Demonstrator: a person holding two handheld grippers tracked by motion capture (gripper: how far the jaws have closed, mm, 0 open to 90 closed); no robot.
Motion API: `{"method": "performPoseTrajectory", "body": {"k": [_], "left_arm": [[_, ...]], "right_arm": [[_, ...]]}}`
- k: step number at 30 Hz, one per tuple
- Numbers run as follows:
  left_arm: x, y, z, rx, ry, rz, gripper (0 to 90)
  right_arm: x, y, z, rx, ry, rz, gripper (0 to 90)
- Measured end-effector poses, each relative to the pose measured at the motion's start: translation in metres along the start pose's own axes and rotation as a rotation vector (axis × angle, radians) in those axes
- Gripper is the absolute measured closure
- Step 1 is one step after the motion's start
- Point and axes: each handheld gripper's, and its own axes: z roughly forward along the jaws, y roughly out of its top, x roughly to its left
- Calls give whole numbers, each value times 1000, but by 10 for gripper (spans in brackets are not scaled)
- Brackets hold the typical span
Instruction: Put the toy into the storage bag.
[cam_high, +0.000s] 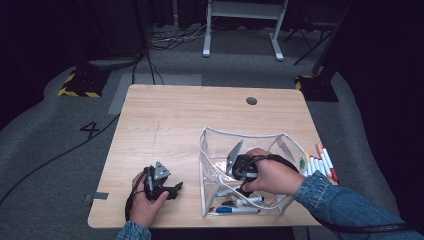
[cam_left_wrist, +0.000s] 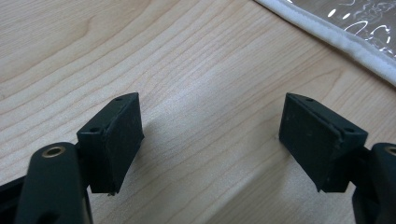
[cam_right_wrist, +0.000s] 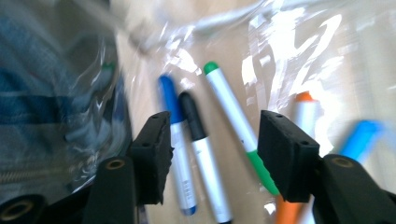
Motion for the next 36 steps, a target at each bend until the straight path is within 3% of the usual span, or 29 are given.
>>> {"method": "performPoseTrajectory", "body": {"k": [3,5,12,18,24,31,36], "left_arm": [[0,0,0,0,0,0,219],[0,0,0,0,0,0,219],[2,1,1,1,-18,8,211],[4,2,2,2,-25,10,201],[3,2,2,3,-20,6,201],[2,1,2,1,-9,6,201],[2,1,1,3,-9,6,201]], "right_arm": [[0,-1,-21,-103,-35,52,423],[0,-3,-32,-147,-62,64,430],[-4,-26,-77,-297,-142,185,464],[-10,-58,-115,-354,-220,291,496],[-13,-100,-140,-402,-265,425,557],[-19,-149,-154,-452,-325,547,573],[-29,-182,-150,-448,-410,628,559]]}}
